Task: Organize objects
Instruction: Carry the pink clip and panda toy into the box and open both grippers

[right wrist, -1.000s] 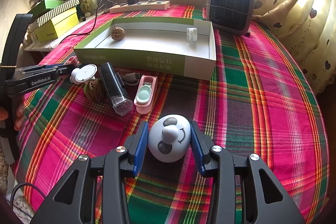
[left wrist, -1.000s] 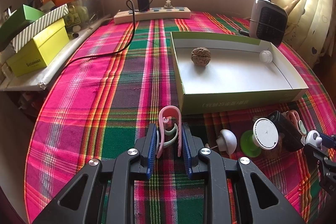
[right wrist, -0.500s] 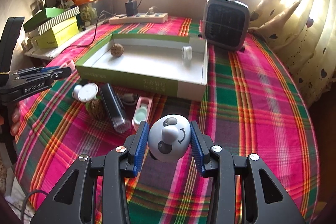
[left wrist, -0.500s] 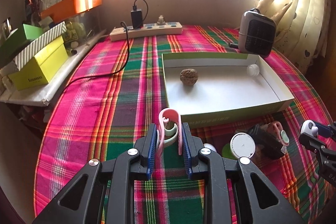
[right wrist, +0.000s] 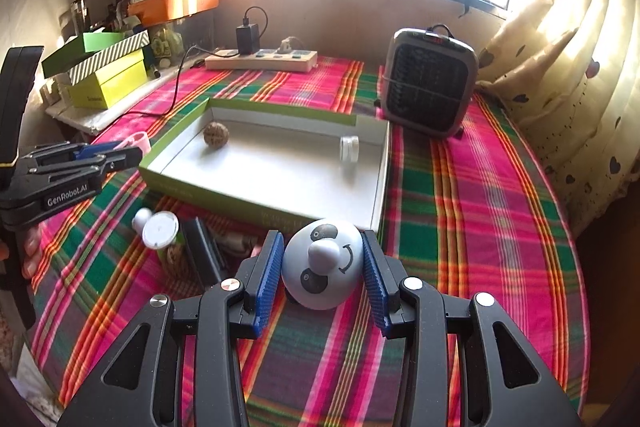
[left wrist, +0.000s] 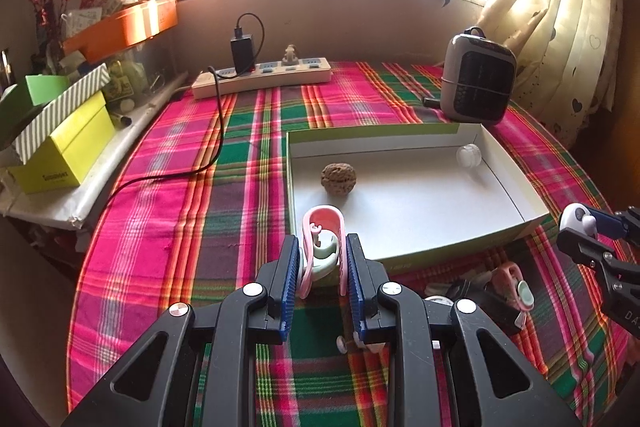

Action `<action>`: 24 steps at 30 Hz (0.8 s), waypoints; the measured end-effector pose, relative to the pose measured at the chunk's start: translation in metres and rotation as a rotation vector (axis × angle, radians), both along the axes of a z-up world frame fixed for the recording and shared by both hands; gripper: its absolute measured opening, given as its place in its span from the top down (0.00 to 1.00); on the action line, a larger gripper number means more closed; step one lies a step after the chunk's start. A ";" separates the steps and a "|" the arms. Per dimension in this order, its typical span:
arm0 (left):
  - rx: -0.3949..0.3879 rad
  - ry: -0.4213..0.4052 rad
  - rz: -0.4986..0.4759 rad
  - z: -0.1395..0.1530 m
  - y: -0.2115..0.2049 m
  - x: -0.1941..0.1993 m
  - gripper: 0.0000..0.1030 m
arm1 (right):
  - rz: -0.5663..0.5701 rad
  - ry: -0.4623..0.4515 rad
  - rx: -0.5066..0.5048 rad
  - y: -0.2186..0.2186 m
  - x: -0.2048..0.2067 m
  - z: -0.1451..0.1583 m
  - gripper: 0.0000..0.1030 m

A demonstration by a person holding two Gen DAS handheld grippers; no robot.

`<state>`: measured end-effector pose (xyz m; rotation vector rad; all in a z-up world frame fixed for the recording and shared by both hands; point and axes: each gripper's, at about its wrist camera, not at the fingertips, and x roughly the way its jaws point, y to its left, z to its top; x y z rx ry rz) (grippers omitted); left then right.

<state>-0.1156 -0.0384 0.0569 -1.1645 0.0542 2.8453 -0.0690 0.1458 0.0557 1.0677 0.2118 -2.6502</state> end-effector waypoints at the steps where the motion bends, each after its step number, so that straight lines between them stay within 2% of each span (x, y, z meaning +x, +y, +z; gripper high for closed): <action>1: 0.001 -0.003 -0.004 0.000 0.001 -0.003 0.80 | 0.004 0.000 -0.001 -0.001 -0.004 0.001 0.61; 8: 0.003 -0.026 -0.026 -0.006 0.010 -0.025 0.80 | 0.028 0.015 0.019 -0.012 -0.034 0.005 0.61; 24: -0.006 -0.064 -0.032 -0.020 0.016 -0.056 0.80 | 0.072 -0.030 0.023 -0.031 -0.105 -0.004 0.61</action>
